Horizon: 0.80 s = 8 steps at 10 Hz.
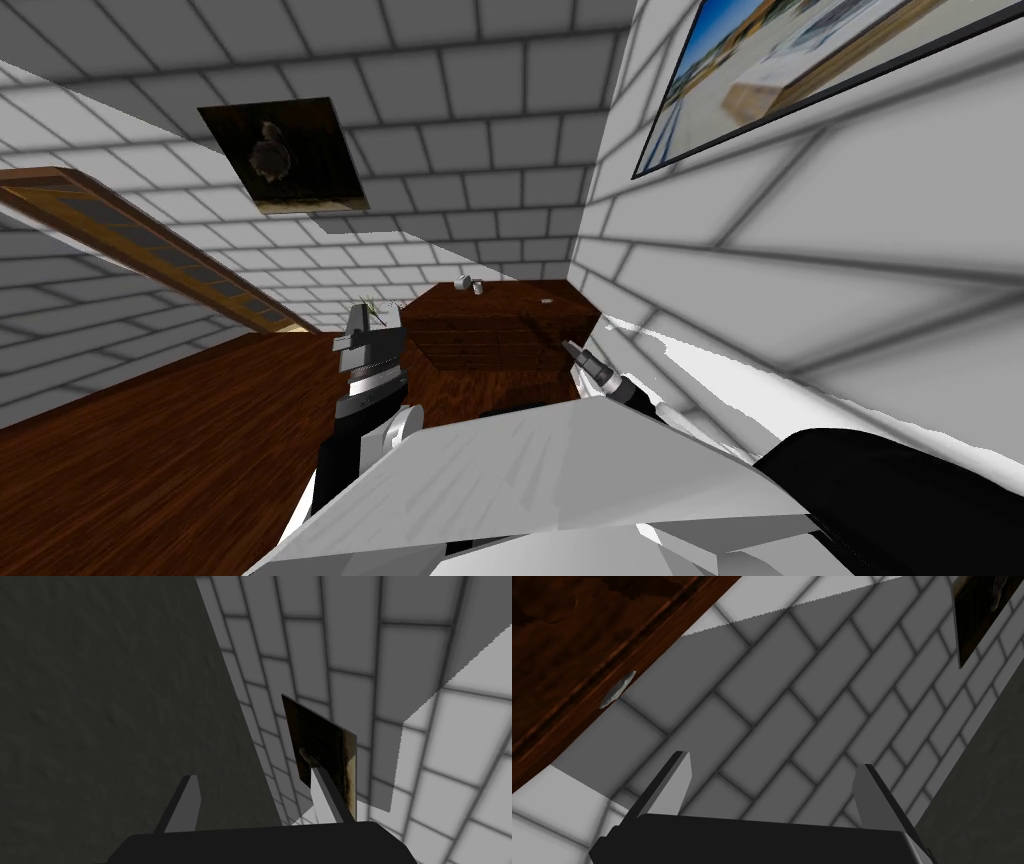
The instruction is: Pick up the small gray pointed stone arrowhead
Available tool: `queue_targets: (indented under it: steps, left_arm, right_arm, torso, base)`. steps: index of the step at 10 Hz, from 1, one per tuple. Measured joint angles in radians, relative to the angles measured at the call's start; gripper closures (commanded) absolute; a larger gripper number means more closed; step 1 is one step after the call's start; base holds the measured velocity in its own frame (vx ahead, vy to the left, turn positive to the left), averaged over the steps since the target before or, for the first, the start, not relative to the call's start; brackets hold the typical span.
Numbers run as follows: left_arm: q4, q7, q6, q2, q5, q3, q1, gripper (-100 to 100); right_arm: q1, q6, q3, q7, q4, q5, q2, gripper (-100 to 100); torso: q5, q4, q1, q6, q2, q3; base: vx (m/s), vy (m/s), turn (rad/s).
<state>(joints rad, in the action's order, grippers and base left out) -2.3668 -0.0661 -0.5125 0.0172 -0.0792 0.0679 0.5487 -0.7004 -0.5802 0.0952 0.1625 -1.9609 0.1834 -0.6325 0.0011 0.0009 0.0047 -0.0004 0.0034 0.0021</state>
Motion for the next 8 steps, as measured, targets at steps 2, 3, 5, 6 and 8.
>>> queue_targets:
  steps: [2,3,5,6,8]
  left_arm:
    - [0.0,0.0,0.0,0.0,0.0,0.0,0.0,0]
    - [0.0,0.0,0.0,0.0,0.0,0.0,0.0,0]
    - [0.0,0.0,0.0,0.0,0.0,0.0,0.0,0]
    - [0.0,0.0,0.0,0.0,0.0,0.0,0.0,0]
    - [0.0,0.0,0.0,0.0,0.0,0.0,0.0,0]
  right_arm:
    - [0.001,-0.007,0.009,0.004,0.055,0.02,-0.055,-100]
    - [-0.005,-0.014,0.013,0.008,0.078,0.029,-0.08,-100]
    - [-0.017,-0.03,0.016,0.012,0.134,0.048,-0.138,-100]
    - [-0.02,-0.031,0.015,0.012,0.141,0.05,-0.155,-100]
    - [-0.028,-0.041,0.02,0.016,0.19,0.071,-0.212,-100]
  torso:
    - [0.0,0.0,-0.001,0.0,0.0,0.0]
    - [0.0,0.0,-0.001,0.001,0.0,0.0]
    - [0.0,0.0,-0.001,0.001,0.0,0.0]
    - [0.0,0.0,-0.003,0.001,-0.001,0.0]
    - [0.0,0.0,-0.002,0.0,-0.001,0.0]
  base:
    - [-0.046,0.073,0.1]
    - [-0.053,0.087,0.125]
    - [-0.038,0.05,0.038]
    - [-0.042,0.052,0.142]
    - [-0.058,0.077,0.115]
